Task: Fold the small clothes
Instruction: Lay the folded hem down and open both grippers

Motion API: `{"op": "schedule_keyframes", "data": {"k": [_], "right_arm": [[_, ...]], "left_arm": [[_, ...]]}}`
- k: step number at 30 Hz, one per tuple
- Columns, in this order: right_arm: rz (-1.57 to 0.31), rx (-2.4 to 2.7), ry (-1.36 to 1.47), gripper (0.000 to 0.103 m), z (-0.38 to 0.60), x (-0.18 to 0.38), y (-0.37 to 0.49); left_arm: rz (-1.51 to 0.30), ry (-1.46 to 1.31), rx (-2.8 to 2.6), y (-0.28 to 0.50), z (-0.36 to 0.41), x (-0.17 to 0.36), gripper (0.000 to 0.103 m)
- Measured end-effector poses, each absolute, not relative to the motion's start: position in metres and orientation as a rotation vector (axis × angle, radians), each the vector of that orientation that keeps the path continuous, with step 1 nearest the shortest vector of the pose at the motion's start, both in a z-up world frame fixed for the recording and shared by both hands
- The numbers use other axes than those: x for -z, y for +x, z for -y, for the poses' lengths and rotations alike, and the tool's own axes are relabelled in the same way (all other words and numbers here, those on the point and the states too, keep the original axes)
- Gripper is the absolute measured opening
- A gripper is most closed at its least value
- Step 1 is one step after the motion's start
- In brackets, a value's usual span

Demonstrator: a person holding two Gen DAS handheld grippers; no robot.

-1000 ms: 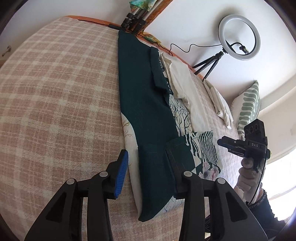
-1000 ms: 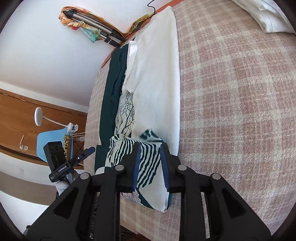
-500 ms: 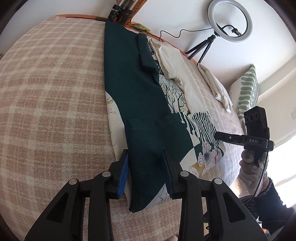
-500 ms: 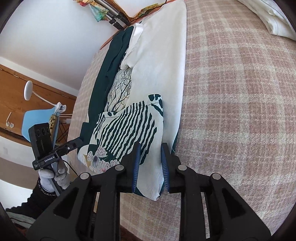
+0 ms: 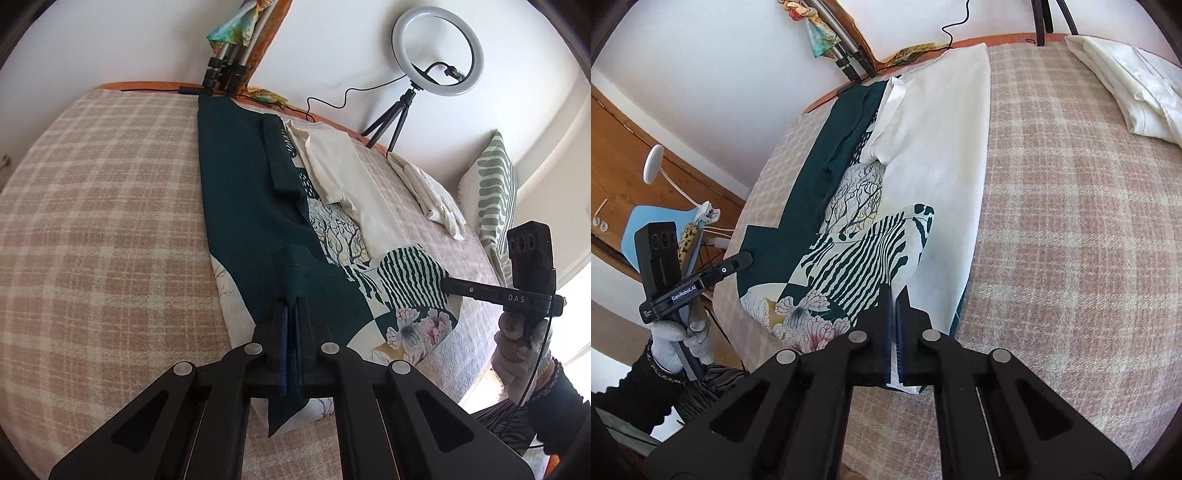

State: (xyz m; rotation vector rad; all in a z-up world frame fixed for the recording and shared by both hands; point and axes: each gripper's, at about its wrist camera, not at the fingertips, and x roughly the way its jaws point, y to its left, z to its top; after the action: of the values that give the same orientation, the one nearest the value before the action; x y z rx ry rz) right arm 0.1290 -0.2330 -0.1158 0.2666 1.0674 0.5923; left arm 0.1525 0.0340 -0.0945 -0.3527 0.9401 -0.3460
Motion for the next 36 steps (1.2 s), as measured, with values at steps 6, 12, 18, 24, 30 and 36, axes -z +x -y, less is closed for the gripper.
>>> {"op": "schedule_keyframes", "data": {"k": [6,12,18,24,30,36], "right_arm": [[-1.030,-0.550,0.245,0.003,0.231,0.124,0.144],[-1.156,-0.570,0.327,0.004,0.241,0.150,0.149],[-1.167,-0.605,0.329,0.005,0.249,0.149,0.135],[-1.060,-0.459,0.008,0.005,0.222,0.120,0.114],[-0.985,-0.607,0.050,0.005,0.196,0.112,0.109],[-1.087,-0.572,-0.021,0.005,0.188,0.146,0.092]], "left_arm": [[-0.922,-0.280,0.275,0.174,-0.036,0.099,0.002],[-0.991,-0.363,0.301,0.168,-0.043,0.114,0.027],[-0.985,-0.361,0.254,0.162,-0.043,0.113,0.039],[-0.871,-0.284,0.271,0.143,-0.024,0.083,0.039],[-0.883,-0.192,0.442,0.126,0.032,0.085,0.039],[-0.944,0.061,0.369,0.120,0.052,0.120,0.039]]}}
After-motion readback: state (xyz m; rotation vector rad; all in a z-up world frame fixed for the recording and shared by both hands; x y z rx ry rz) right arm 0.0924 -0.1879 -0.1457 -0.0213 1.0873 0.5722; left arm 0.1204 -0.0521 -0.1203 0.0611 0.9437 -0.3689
